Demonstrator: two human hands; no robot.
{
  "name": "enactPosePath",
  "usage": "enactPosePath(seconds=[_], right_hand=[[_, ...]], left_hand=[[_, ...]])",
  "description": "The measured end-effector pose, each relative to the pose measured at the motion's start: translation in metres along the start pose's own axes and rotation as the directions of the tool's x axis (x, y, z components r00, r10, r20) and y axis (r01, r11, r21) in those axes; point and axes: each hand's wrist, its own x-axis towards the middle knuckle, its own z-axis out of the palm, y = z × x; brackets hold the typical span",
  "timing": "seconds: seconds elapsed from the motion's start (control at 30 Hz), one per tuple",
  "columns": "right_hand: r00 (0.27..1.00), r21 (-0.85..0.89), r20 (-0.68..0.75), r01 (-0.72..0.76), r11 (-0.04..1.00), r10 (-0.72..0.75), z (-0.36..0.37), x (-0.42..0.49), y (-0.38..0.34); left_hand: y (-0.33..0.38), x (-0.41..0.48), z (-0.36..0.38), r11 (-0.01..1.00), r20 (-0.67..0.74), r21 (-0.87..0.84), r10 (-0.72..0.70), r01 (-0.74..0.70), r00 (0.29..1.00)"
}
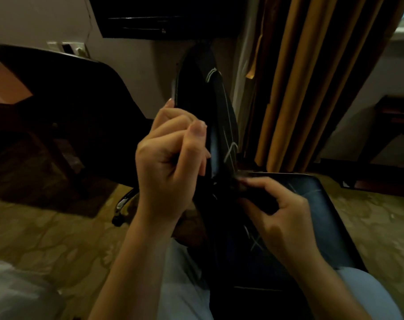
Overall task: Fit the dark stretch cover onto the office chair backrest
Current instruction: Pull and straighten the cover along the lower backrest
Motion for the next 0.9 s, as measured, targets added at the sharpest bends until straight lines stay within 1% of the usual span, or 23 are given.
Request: enactPosePath(seconds=[0.1, 0.17, 0.2, 0.3, 0.43, 0.47, 0.53, 0.6, 0.67, 0.73, 0.8, 0.83, 0.9], right_hand=[[0.984, -0.006, -0.001, 0.18, 0.984, -0.18, 0.006, 0.015, -0.023], [0.973, -0.031, 0.009, 0.232, 0.972, -0.232, 0.011, 0.018, -0.025], [0.975, -0.036, 0.007, 0.224, 0.974, -0.224, 0.014, 0.017, -0.021], [0.994, -0.035, -0.01, 0.105, 0.994, -0.105, 0.017, 0.004, 0.002], [0.991, -0.109, 0.022, -0.126, 0.986, 0.129, 0.008, -0.018, 0.029], [0.987, -0.142, 0.029, -0.152, 0.978, 0.158, 0.005, -0.021, 0.033], [0.986, -0.187, 0.042, -0.151, 0.971, 0.161, -0.001, -0.02, 0.035], [0.991, -0.164, 0.051, -0.117, 0.979, 0.127, -0.004, -0.013, 0.027], [0.996, -0.074, 0.058, -0.063, 0.995, 0.068, -0.004, -0.002, 0.01], [0.998, 0.015, 0.057, 0.036, 0.999, -0.037, -0.001, 0.01, -0.01], [0.987, 0.017, 0.052, 0.152, 0.988, -0.153, 0.001, 0.019, -0.025], [0.982, 0.008, 0.049, 0.185, 0.983, -0.185, 0.002, 0.021, -0.028], [0.98, -0.001, 0.047, 0.194, 0.981, -0.194, 0.005, 0.02, -0.026]], left_hand=[[-0.001, 0.0, -0.002, 1.0, 0.031, 0.0, 0.012, -0.012, 0.999], [-0.001, 0.0, -0.003, 1.0, 0.036, 0.01, 0.008, -0.008, 0.999], [-0.002, 0.0, -0.003, 1.0, 0.034, 0.015, 0.005, -0.006, 0.999], [-0.004, -0.001, -0.003, 1.0, 0.018, 0.022, 0.003, -0.003, 1.0], [-0.003, -0.002, 0.0, 1.0, -0.013, 0.004, -0.001, 0.001, 1.0], [-0.003, -0.003, 0.001, 1.0, -0.024, 0.003, -0.003, 0.003, 1.0], [-0.003, -0.003, 0.002, 1.0, -0.036, 0.0, 0.0, 0.0, 0.999], [-0.003, -0.003, 0.003, 1.0, -0.04, 0.006, 0.009, -0.008, 0.999], [-0.003, -0.002, 0.003, 1.0, -0.029, 0.011, 0.008, -0.008, 1.0], [-0.002, -0.002, 0.001, 1.0, -0.01, 0.014, 0.009, -0.009, 1.0], [-0.002, -0.001, 0.0, 1.0, 0.01, 0.023, 0.01, -0.01, 1.0], [-0.002, -0.001, -0.001, 1.0, 0.017, 0.03, 0.009, -0.009, 1.0], [-0.002, -0.001, -0.002, 0.999, 0.022, 0.038, 0.009, -0.01, 1.0]])
